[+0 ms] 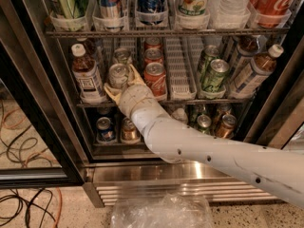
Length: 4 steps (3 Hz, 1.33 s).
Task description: Pick 7up can from middle shelf of fridge
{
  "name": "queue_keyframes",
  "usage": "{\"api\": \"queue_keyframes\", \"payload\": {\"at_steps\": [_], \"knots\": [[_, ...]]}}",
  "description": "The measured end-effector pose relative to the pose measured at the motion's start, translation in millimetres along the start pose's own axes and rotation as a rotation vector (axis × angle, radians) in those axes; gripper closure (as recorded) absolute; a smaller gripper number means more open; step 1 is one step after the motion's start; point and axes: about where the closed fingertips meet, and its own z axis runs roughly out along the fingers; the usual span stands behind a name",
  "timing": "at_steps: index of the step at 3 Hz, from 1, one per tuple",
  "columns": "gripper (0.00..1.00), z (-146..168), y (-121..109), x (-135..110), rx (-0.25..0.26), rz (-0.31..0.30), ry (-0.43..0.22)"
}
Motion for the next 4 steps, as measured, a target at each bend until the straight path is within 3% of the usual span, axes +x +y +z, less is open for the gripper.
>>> {"api": "queue_keyframes", "payload": {"at_steps": [1, 3, 4], "knots": [[1.00, -1.3, -1.2, -1.9, 0.020, 0.012, -0.012], [1.00, -4.0, -23.4, -39.2, 0.113, 0.026, -0.110], [1.00, -6.3, -25.2, -48.9, 0.122, 0.028, -0.131]]}}
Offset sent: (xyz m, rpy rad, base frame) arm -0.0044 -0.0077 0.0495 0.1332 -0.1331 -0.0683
